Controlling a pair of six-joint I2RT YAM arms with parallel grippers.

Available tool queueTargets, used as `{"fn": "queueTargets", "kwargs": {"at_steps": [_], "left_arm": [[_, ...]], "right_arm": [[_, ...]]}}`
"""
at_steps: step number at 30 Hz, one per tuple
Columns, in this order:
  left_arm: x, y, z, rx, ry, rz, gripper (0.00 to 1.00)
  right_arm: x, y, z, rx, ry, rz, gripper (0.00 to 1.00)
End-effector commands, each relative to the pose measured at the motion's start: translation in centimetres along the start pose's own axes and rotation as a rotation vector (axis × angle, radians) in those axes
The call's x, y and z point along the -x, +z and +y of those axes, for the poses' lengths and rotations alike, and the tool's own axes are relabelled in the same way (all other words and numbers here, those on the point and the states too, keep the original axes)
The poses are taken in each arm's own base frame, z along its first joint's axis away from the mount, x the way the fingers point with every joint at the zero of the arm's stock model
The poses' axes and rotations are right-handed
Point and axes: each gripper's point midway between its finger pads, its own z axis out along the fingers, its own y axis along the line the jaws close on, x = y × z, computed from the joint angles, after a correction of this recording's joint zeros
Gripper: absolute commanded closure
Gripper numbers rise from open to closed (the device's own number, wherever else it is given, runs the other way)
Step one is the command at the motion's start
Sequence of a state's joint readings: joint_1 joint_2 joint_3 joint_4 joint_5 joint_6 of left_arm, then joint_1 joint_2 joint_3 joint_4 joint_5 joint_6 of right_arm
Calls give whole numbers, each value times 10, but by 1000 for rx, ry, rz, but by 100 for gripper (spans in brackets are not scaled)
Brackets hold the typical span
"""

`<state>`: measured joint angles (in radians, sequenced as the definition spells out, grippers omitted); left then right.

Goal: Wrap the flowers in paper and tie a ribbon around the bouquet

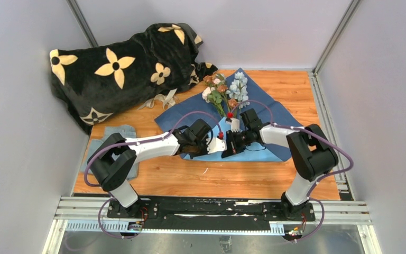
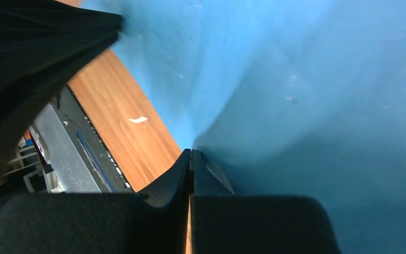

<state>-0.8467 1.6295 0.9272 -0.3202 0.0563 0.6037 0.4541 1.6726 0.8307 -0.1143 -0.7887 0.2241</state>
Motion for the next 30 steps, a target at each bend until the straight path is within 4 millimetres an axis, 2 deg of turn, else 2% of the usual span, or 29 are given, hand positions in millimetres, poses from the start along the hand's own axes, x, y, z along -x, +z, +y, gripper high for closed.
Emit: {"fn": "queueTargets", "kwargs": {"at_steps": [1,3,5,7,10,17,26,30], "left_arm": [[0,-4,0,-2,55,2,82],[13,-8,0,-17,85,-37,83],[25,-10,-8,-70,132,-83,82],[23,-7,-19,-127,186,-95,82],[-4,1,-25,-163,338,-12,82],[-83,-4,-47,-285,641,209,87],[-120,-29,-70,-363,677,280,91],[-128,-34,-74,-352,669,290,93]], "right_arm": [[-31,11,-27,-64,74,107,100],[-39,14,-36,-96,105,125,100],[-44,16,-41,-111,125,140,100],[-47,16,-45,-131,144,146,100],[-50,14,-48,-153,155,144,100],[-51,11,-48,-156,160,142,100],[-57,8,-55,-181,178,158,100],[-59,8,-57,-190,189,166,100]]}}
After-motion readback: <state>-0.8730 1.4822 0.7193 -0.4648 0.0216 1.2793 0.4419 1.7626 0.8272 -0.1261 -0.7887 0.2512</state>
